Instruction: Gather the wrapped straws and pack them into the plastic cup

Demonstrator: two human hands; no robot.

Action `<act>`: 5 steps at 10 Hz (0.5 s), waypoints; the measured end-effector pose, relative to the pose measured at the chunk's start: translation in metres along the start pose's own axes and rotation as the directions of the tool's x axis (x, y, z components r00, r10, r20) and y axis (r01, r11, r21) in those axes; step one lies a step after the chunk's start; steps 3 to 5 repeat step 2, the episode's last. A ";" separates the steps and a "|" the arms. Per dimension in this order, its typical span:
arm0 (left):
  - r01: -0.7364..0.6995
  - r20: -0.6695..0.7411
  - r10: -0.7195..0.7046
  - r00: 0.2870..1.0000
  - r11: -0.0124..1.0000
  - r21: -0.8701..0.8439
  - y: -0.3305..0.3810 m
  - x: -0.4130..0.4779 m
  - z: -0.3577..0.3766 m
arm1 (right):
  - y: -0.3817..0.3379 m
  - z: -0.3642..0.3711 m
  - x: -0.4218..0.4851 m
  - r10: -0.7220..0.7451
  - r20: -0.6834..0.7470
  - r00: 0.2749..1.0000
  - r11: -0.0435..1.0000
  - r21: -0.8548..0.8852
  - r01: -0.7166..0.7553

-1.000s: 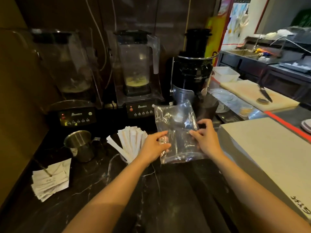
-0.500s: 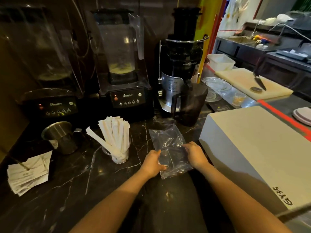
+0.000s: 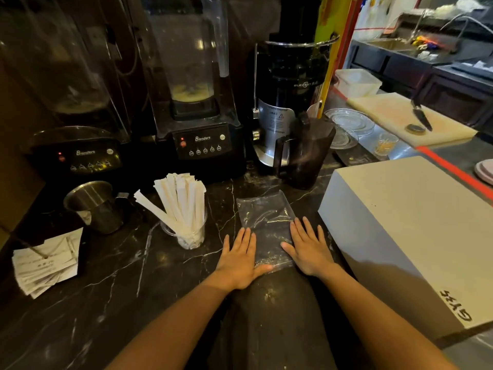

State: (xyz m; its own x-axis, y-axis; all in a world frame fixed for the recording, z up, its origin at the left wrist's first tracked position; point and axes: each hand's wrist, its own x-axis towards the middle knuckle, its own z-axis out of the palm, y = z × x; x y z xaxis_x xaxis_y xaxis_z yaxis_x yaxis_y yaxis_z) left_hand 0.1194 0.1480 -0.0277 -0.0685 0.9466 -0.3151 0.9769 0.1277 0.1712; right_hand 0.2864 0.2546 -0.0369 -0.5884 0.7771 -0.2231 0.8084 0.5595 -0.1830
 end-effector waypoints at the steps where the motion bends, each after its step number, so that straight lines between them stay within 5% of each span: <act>1: -0.005 0.005 0.005 1.000 1.000 0.009 -0.001 -0.001 0.000 | -0.001 -0.004 -0.001 0.003 0.035 0.999 1.000 0.018 -0.004; 5: 0.004 -0.029 -0.003 1.000 1.000 0.030 0.002 -0.003 -0.005 | -0.003 -0.012 -0.003 0.029 0.020 0.999 0.999 0.026 -0.029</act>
